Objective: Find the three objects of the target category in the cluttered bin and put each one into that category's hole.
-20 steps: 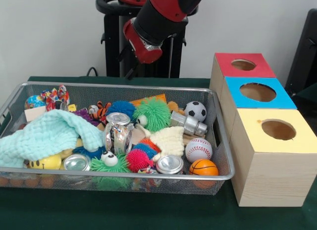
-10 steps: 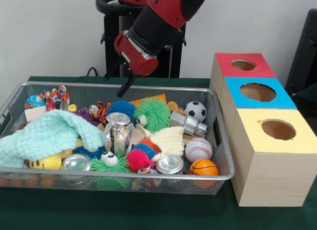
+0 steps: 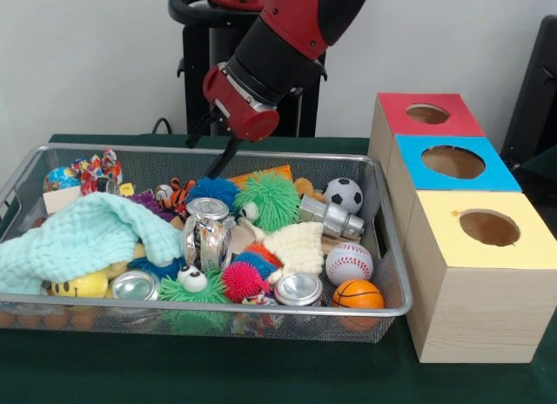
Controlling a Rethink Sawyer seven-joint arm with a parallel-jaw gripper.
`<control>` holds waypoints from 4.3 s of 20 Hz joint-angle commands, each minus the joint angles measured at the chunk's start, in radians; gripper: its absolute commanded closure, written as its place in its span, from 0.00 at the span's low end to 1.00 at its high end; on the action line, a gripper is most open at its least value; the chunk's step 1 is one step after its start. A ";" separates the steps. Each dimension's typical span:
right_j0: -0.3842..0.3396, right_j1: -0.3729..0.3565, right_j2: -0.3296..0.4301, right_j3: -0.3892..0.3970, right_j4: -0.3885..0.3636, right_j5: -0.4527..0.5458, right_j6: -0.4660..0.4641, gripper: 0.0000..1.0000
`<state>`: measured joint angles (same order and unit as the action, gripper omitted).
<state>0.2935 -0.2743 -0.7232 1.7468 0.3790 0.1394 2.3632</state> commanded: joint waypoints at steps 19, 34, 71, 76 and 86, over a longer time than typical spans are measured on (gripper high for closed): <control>-0.155 -0.106 0.414 0.142 0.262 0.021 0.251 0.00; -0.169 -0.100 0.441 0.165 0.274 -0.047 0.240 1.00; -0.287 -0.223 0.282 -0.002 -0.065 0.274 -0.138 1.00; -0.406 -0.243 0.375 -0.017 -0.179 0.223 -0.207 1.00; -0.457 -0.252 0.431 -0.043 -0.348 0.193 -0.110 1.00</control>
<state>-0.1573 -0.5138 -0.4564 1.7762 0.0939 0.3787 2.3632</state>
